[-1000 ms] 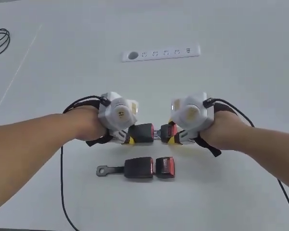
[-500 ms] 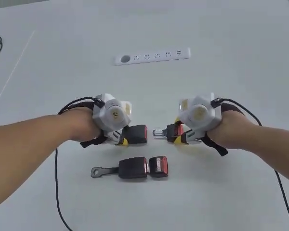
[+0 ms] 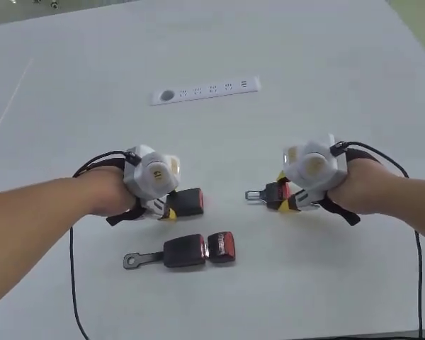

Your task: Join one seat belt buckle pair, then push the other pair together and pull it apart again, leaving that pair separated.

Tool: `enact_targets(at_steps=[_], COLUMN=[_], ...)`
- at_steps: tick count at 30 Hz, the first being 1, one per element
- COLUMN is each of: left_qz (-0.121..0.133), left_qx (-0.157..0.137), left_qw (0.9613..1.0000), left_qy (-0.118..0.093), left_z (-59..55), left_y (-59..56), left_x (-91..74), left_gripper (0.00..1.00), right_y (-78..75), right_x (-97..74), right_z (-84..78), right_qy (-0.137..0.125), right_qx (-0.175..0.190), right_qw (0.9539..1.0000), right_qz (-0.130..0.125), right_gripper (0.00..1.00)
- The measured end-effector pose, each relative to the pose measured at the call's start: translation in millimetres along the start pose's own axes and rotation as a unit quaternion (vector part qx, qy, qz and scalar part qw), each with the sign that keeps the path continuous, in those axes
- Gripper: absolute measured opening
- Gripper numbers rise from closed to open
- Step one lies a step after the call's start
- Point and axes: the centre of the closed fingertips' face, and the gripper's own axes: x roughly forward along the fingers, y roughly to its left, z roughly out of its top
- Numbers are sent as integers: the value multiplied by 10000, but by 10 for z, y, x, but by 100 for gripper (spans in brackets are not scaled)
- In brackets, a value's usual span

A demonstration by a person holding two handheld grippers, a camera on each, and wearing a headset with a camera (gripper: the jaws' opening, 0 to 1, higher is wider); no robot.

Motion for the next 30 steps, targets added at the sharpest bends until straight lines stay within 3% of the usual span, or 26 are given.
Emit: enact_targets(at_steps=[6, 13, 24, 28, 30], left_qz=[53, 186, 319, 439, 508], left_qx=[-63, -60, -204, -192, -163], left_qw=[10000, 9998, 9993, 9988, 9986], left_qy=[-46, 84, 25, -11, 33], left_z=[-9, -11, -26, -36, -73], left_y=[6, 8, 20, 37, 36], left_x=[0, -5, -1, -14, -33], left_gripper=[31, 31, 32, 33, 37], right_y=[-29, -78, -84, -100, -123], right_x=[-153, -308, -359, -387, -427], right_z=[-282, -547, -639, -666, -661], right_qy=[227, 485, 626, 565, 406], right_qx=[27, -7, -404, -211, 70], right_qw=[9997, 9986, 9966, 9972, 9975], right_qz=[-106, -205, -348, -436, -577], right_gripper=[32, 33, 34, 35, 38])
